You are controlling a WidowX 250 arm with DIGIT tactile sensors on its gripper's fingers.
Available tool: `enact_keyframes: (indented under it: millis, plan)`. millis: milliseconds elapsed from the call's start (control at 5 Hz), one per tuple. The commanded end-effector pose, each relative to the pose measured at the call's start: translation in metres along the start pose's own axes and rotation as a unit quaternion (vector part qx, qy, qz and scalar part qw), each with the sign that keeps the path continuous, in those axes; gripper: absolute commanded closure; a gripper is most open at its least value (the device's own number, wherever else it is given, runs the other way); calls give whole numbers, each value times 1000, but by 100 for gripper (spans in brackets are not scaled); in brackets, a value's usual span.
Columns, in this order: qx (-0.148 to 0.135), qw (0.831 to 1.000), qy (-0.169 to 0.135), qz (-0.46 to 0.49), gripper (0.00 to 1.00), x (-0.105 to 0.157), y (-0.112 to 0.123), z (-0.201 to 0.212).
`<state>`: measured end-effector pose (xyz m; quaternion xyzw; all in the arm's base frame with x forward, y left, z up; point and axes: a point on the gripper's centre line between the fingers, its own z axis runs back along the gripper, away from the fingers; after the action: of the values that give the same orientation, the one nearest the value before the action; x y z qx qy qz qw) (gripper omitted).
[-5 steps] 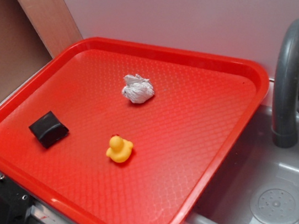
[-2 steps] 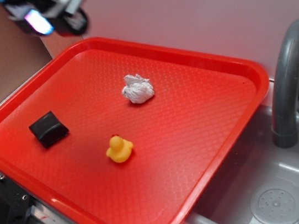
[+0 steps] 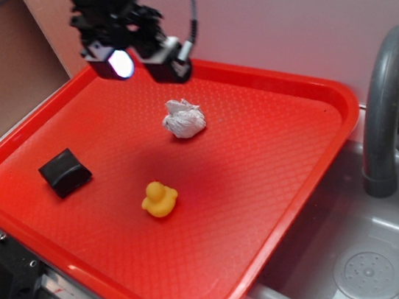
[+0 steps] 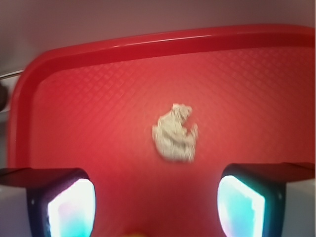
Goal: Grab the white paper.
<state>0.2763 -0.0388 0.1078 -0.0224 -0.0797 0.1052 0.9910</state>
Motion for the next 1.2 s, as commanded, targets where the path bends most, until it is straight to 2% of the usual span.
enact_keyframes:
  millis: [0,200,400,600,800,1000]
  plan:
    - [58,998,10,-11,0,26,-2,-44]
    - [91,995,23,-15,0,22,12,-59]
    - [112,993,40,-19,100,16,16,-70]
    - [103,994,29,-32,100,15,14,-65]
    - [94,995,18,-25,100,18,11,-36]
    - [65,998,-16,20,100,22,14,14]
